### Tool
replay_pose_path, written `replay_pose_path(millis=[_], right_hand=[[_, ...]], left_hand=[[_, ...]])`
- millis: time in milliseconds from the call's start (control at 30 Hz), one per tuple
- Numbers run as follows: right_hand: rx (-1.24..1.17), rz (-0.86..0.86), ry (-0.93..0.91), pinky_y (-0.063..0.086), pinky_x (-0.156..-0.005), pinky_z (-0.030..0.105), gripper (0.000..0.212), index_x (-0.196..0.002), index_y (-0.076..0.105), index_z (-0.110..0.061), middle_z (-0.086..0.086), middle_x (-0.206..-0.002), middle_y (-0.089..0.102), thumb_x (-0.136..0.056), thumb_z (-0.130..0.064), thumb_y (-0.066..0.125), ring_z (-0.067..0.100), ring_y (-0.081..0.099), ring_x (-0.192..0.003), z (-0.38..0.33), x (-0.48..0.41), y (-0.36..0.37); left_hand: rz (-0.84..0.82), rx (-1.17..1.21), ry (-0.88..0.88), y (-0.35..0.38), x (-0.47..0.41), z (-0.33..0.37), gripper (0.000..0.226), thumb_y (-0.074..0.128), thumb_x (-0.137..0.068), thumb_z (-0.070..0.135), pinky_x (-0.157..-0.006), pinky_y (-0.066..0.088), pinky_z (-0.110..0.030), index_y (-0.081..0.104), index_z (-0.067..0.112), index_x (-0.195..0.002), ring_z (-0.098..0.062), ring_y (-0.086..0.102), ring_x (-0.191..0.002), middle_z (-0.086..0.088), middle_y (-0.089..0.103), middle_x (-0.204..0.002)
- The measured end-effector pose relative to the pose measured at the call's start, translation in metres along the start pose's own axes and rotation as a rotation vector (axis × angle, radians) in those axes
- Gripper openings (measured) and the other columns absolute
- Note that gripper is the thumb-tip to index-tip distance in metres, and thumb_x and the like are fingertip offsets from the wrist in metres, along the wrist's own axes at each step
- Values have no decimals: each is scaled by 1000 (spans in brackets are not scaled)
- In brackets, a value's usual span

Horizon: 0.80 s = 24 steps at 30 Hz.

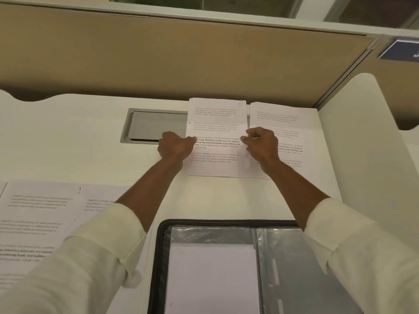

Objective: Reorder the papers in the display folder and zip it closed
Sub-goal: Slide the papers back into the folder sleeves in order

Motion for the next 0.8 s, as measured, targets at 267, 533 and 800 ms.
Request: replay_pose_path(millis=[267,533,800], right_hand=[[58,31,72,57,-98,40,31,-108,72,-19,-3,-111,71,-80,-21,85,21,68,-107,-5,-10,11],[-71,7,156,63,-86,47,34,-92,65,-32,-6,-101,74,-67,-31,88,23,75,-92,9,-15,22],[-126,-84,141,66,-76,46,21,-96,73,-17,5,-80,78,-79,-11,83,18,71,-63,6,7,17]], left_hand=[[-68,111,-122,18,-14,1,41,93,-70,35,-95,59,-50,63,14,-87,-35,65,-106,-5,71,-104],[-178,211,-172,16,-1,-6,37,97,-71,6,-78,67,-46,73,2,-100,-32,78,-81,-11,78,-95],[-246,233,-6,-10,30,-18,29,89,-78,-1,-84,65,-44,79,18,-98,-25,80,-89,0,82,-96]])
Point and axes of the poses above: each hand's wrist, its own x-axis away from the middle knuckle, its own y-axis out of the palm, z = x × y, the point moved 6 cm from there along -x, towards the middle knuckle
